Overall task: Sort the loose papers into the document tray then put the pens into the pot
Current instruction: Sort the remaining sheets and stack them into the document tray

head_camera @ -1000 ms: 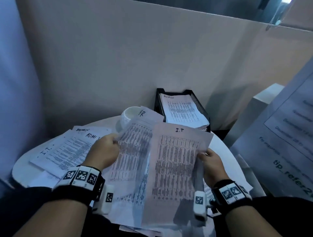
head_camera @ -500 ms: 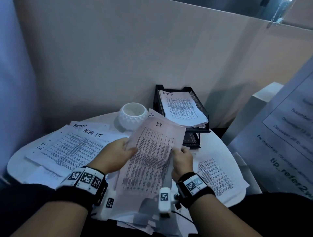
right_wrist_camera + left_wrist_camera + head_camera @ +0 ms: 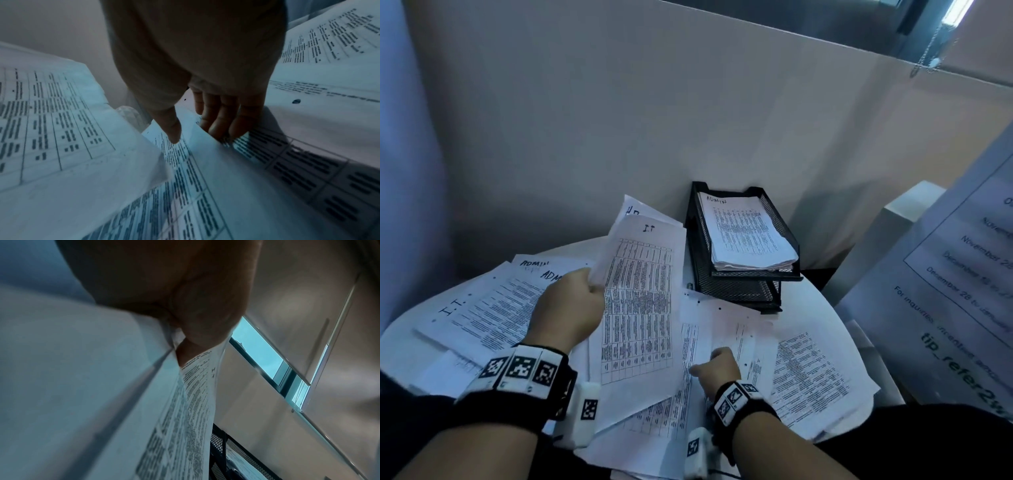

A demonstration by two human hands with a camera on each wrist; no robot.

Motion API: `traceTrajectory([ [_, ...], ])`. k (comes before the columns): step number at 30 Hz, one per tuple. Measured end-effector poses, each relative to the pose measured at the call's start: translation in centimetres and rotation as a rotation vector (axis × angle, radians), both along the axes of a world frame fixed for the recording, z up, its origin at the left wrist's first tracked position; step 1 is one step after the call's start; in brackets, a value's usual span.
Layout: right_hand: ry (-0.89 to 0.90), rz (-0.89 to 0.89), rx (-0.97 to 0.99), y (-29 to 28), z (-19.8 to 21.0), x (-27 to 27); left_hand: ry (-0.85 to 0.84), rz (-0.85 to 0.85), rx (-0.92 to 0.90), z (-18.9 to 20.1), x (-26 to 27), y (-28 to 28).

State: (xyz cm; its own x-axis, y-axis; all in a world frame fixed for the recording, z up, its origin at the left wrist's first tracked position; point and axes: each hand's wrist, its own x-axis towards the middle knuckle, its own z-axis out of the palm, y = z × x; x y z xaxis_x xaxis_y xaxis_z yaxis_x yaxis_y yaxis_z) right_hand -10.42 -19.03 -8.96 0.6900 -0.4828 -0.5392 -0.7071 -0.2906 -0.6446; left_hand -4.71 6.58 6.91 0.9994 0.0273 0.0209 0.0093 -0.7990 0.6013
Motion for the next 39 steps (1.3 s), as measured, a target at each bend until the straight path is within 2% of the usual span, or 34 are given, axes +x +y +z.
traceTrajectory([
  [9,-0.176,0.005,-0.223,-1.6,1.7,-0.5,-0.006,0.038,-0.033,0.5,-0.1,0.7],
  [13,-0.306,-0.012,-0.196,-5.2,3.8,-1.8,-0.011,0.023,-0.007,0.4,-0.3,0.4],
  [20,-0.531,-0.31,0.014,-11.3,6.1,-4.0,0.0,-0.002,0.032,-0.2,-0.3,-0.1],
  [24,-0.606,-0.414,0.191,-12.2,6.0,-3.8,0.023,-0.019,-0.005,-0.5,-0.7,-0.9],
  [29,-0.651,-0.38,0.492,-11.0,7.1,-3.0,0.083,-0.102,-0.201,-0.4,-1.4,-1.9],
  [33,-0.625,-0.326,0.636,-8.3,7.3,-3.0,0.175,-0.225,-0.349,-1.1,-2.9,-3.4],
  [37,-0.589,-0.277,0.669,-5.8,6.5,-2.9,0.302,-0.304,-0.527,-1.4,-4.2,-5.0],
  [39,-0.574,-0.265,0.612,-5.1,5.6,-2.8,0.386,-0.352,-0.545,-1.3,-4.4,-5.3],
])
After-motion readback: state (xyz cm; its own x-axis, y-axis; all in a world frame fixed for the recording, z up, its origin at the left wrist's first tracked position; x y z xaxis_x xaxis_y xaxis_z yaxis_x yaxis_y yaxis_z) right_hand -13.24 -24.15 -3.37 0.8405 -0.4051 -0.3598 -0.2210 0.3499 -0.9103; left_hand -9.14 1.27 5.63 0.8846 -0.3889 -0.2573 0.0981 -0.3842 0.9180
